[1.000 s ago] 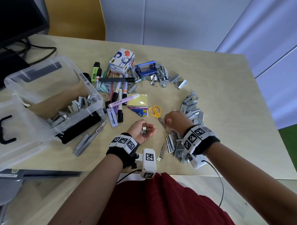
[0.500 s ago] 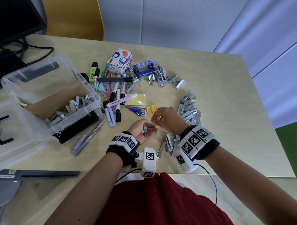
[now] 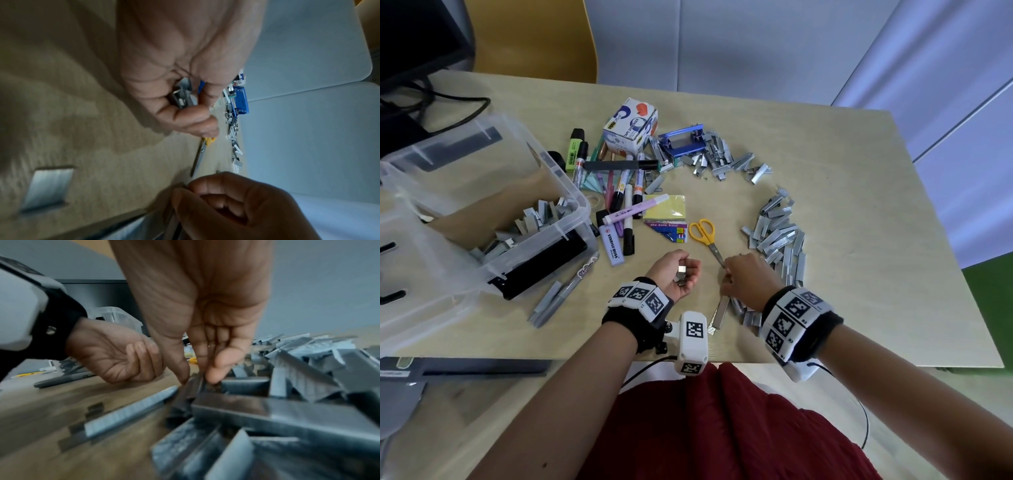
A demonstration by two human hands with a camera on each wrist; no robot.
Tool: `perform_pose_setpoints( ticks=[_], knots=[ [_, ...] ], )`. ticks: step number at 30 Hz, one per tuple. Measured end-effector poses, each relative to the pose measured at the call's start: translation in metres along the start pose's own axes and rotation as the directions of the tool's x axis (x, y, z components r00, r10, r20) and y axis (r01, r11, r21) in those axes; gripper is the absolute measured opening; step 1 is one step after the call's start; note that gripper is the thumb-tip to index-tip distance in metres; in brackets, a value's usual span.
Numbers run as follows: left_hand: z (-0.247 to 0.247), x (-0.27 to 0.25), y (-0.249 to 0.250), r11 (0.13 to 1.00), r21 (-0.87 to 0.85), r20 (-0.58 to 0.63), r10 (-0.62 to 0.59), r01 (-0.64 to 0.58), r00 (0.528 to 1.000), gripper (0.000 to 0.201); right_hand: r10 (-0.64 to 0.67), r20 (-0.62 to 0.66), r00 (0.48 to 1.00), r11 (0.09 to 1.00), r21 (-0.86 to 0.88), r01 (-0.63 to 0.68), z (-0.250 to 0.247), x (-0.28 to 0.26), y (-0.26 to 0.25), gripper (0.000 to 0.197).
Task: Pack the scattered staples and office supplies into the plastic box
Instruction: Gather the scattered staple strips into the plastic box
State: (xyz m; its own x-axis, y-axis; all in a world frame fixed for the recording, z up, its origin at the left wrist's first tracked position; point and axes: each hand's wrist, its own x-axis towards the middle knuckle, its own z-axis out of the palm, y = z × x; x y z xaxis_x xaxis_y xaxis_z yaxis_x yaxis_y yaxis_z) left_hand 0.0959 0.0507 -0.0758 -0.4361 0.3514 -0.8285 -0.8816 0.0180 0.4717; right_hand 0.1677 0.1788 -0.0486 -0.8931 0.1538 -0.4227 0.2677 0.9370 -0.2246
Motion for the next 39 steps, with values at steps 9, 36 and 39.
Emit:
perform_pose_setpoints(
  ticks=[9,36,39],
  knots=[
    [0.001,-0.002,0.001,1.000,-0.029,0.000,0.002,-0.002,1.000,0.041,0.073,-0.059,0.996,0.976,0.210,-0.059,-0.004,0.015,-0.003,0.014],
    [0.008,-0.003,0.004,0.984,-0.166,-0.013,0.066,-0.067,0.998,0.036,-0.028,-0.127,0.992,1.000,0.001,0.029,-0.003,0.024,-0.005,0.027],
    [0.007,-0.002,0.003,0.984,-0.167,-0.019,0.067,-0.069,0.998,0.041,-0.020,-0.129,0.991,0.999,0.025,0.023,-0.002,0.026,-0.005,0.021]
  ],
)
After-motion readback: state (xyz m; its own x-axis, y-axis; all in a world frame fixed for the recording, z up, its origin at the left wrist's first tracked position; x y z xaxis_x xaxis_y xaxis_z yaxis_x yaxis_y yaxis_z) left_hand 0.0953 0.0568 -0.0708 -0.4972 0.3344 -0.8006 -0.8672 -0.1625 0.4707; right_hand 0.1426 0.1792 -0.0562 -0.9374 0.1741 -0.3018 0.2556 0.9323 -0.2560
